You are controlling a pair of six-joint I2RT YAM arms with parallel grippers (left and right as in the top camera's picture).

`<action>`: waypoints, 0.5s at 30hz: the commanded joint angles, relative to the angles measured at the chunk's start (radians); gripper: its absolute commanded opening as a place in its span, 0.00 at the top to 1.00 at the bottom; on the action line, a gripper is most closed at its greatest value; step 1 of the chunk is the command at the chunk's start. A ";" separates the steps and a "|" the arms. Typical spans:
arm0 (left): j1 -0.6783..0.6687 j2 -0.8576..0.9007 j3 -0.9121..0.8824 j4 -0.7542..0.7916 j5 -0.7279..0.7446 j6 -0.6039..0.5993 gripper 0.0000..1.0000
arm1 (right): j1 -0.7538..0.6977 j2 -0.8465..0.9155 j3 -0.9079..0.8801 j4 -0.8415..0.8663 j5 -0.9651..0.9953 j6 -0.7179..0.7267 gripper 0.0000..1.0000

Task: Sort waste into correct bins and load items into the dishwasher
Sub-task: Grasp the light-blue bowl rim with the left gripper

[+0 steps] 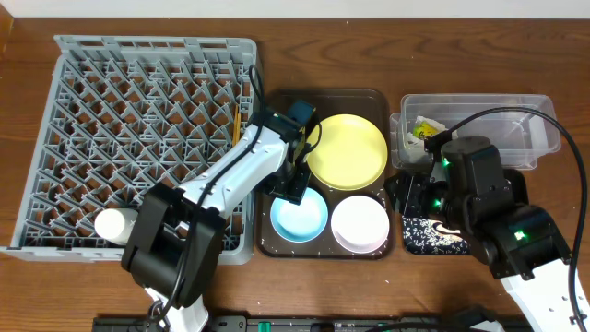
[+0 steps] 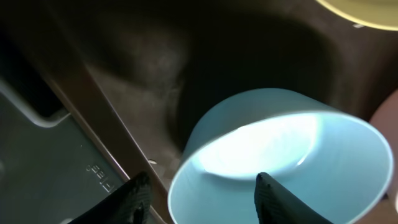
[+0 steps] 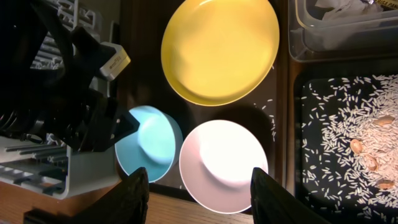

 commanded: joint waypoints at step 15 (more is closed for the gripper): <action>-0.003 0.008 -0.165 0.152 0.007 -0.014 0.63 | -0.017 0.002 -0.002 -0.003 0.014 0.011 0.48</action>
